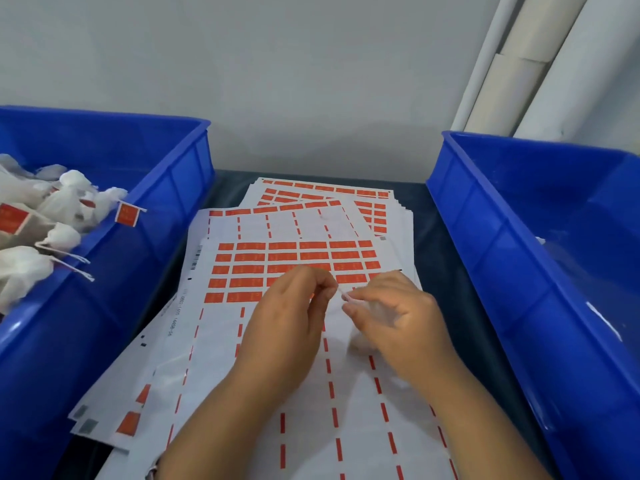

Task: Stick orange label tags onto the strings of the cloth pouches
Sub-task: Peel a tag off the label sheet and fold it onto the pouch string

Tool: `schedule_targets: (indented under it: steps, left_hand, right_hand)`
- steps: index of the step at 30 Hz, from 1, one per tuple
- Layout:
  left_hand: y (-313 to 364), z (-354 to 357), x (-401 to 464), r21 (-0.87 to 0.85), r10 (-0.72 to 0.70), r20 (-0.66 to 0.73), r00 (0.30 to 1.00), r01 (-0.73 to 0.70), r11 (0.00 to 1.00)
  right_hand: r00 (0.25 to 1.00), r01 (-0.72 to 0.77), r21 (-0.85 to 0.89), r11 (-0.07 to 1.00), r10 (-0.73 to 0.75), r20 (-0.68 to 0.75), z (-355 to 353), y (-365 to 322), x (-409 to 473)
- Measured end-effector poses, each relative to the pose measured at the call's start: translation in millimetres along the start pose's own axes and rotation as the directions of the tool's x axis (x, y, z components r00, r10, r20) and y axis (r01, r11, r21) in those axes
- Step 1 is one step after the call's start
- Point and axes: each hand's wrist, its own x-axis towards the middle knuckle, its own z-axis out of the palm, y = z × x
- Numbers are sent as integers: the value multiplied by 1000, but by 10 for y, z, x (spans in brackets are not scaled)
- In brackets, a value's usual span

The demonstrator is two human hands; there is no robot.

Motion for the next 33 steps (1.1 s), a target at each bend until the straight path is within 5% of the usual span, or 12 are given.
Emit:
schedule_targets:
  steps: [7, 22, 25, 28, 31, 33]
  left_hand:
    - [-70, -13, 54, 48, -108, -166, 980, 118, 992]
    - [-152, -36, 127, -66, -299, -320, 899, 293, 954]
    - [-187, -36, 152, -56, -326, -307, 894, 325, 944]
    - [-231, -35, 175, 60, -310, -147, 940, 321, 945]
    - [-212, 31, 186, 253, -223, 218, 950, 165, 953]
    - [-166, 77, 165, 263, -171, 369, 913, 74, 962]
  right_hand:
    - [998, -42, 140, 989, 49, -45, -15, 51, -7]
    - [846, -323, -74, 944, 322, 424, -44, 5, -7]
    - [839, -390, 118, 913, 300, 455, -112, 13, -1]
    - [857, -465, 476, 747, 244, 454, -178, 34, 5]
    - [894, -447, 719, 532, 293, 338, -196, 83, 49]
    - [902, -415, 718, 559, 354, 246, -179, 102, 68]
